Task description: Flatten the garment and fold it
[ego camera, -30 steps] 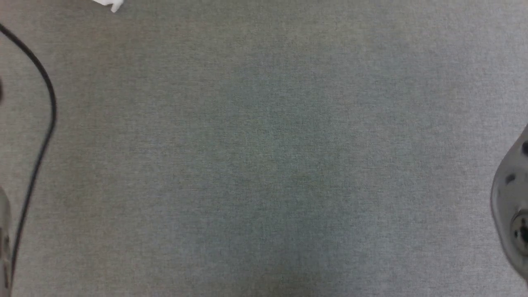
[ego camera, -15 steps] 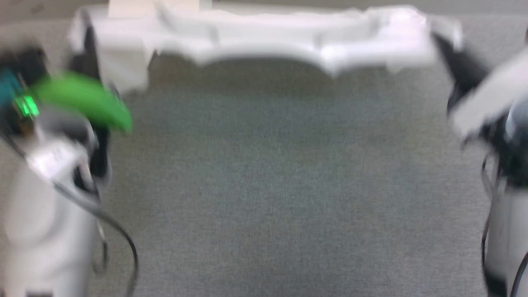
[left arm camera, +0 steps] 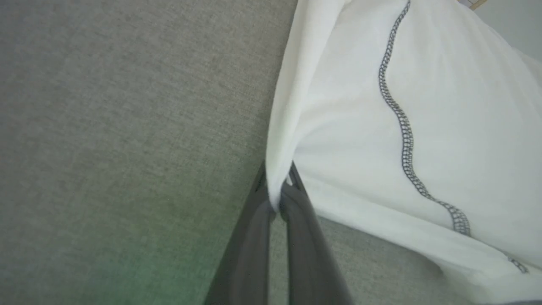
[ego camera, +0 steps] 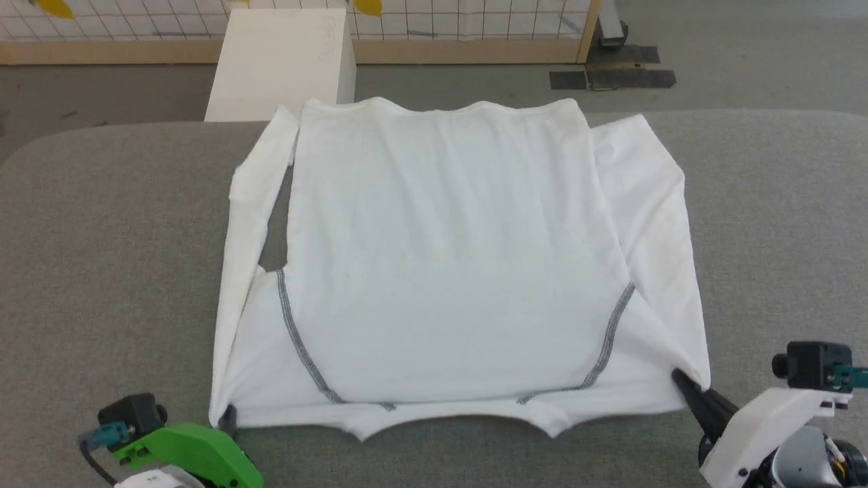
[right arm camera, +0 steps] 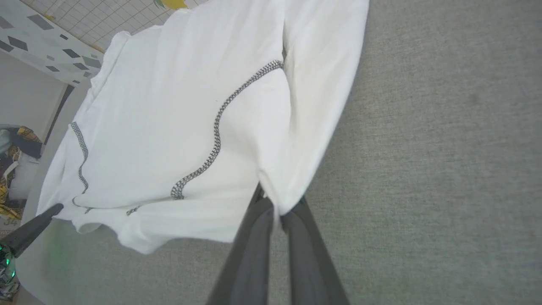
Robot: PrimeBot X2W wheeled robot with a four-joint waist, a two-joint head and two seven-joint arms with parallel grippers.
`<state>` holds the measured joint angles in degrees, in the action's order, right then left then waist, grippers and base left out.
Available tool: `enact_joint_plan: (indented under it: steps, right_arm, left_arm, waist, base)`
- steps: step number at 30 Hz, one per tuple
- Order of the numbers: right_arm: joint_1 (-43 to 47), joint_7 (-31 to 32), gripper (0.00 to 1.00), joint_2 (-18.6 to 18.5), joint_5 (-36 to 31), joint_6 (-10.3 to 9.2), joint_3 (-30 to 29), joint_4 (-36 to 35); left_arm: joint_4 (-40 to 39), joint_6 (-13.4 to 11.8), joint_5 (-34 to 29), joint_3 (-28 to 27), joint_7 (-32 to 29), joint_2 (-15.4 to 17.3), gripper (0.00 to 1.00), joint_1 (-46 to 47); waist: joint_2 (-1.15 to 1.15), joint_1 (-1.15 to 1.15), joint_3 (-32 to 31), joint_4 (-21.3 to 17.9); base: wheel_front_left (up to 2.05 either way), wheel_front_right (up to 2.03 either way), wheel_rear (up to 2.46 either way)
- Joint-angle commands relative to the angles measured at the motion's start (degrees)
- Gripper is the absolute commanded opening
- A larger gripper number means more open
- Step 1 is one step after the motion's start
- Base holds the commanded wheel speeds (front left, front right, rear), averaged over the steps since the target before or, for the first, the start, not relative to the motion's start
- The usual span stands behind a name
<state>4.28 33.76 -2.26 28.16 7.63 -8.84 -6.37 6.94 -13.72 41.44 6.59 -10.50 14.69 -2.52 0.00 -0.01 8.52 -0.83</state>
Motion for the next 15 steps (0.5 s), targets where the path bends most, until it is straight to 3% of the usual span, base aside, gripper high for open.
enact_joint_plan:
  steps: [1, 11, 15]
  right_arm:
    - [1.50, 0.89, 0.00, -0.73, -0.76, -0.14, -0.83, -1.20]
    - [11.44, 16.34, 0.00, -1.93, -2.97, -0.14, -1.38, -9.13]
    - [12.60, 20.89, 0.00, -1.75, -4.77, -0.14, -1.75, -12.22]
  left_arm:
    - [0.09, -2.01, 0.90, -1.60, -1.32, 1.17, 0.00, -2.13]
    - [-6.44, -8.30, 6.77, -5.25, -11.70, 2.32, 0.00, -12.27]
    - [-9.28, -9.24, 8.59, -4.77, -15.94, 2.71, 0.00, -15.83]
  waist:
    - [0.00, 0.01, -1.03, 0.08]
    - [0.00, 0.01, -2.48, 0.70]
    - [0.00, 0.01, -2.79, 0.42]
  base:
    - [0.00, 0.00, 0.00]
    - [0.00, 0.00, 0.00]
    - [0.00, 0.00, 0.00]
